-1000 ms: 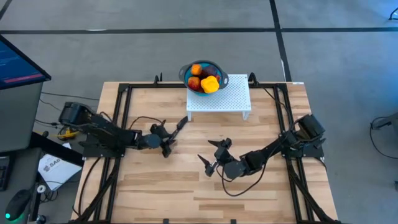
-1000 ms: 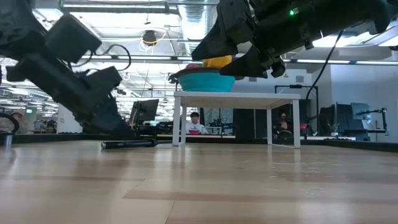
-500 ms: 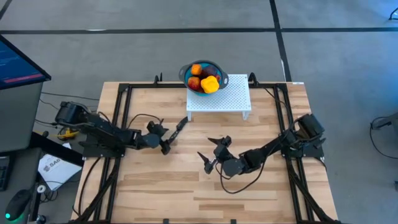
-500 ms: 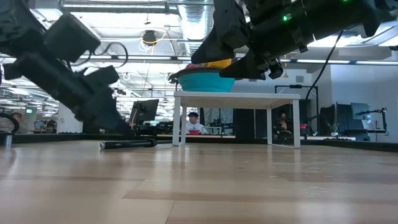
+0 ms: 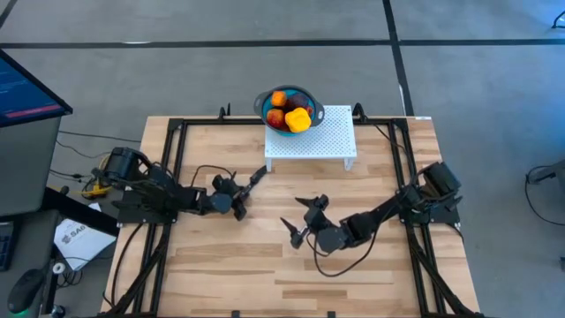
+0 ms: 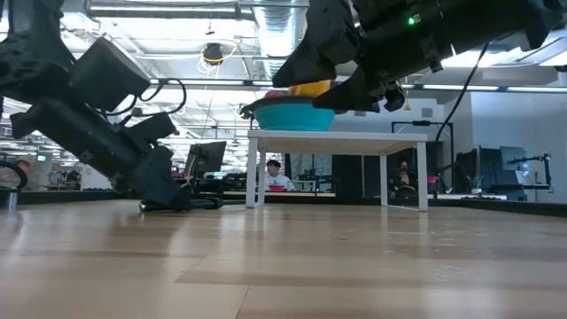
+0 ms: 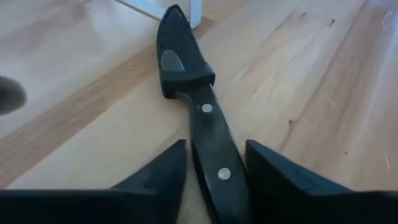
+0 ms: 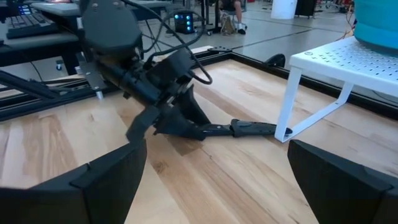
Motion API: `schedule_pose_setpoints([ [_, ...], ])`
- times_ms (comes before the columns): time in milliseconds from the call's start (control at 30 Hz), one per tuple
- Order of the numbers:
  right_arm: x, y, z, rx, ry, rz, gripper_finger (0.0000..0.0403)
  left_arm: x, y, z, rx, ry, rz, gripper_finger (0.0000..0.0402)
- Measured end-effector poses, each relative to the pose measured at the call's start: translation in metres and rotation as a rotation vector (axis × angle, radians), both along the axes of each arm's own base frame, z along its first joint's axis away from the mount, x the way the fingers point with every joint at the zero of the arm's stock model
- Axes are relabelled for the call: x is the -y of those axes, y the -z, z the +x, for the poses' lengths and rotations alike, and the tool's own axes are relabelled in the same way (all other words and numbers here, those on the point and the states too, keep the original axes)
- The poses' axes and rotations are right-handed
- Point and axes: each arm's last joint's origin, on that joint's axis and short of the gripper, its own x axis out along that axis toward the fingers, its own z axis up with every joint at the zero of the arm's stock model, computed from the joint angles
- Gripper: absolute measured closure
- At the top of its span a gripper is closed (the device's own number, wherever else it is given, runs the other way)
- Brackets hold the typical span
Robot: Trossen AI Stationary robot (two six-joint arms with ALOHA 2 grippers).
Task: Pick & Place Fruit
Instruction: Adjust the black knife
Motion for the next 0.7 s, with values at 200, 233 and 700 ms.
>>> schedule_pose_setpoints([
  [200, -0.01, 0.0, -0.005, -0.002, -0.017, -0.008, 0.002, 0.007, 0.0, -0.008, -0.012, 0.037, -0.064, 0.0309],
  [233, -0.012, -0.002, -0.007, -0.008, -0.025, -0.011, 0.002, 0.009, -0.001, -0.011, -0.013, 0.053, -0.09, 0.0309],
  [700, -0.011, -0.03, -0.026, -0.067, -0.044, -0.025, 0.002, 0.012, -0.016, -0.06, -0.037, 0.124, -0.265, 0.03],
])
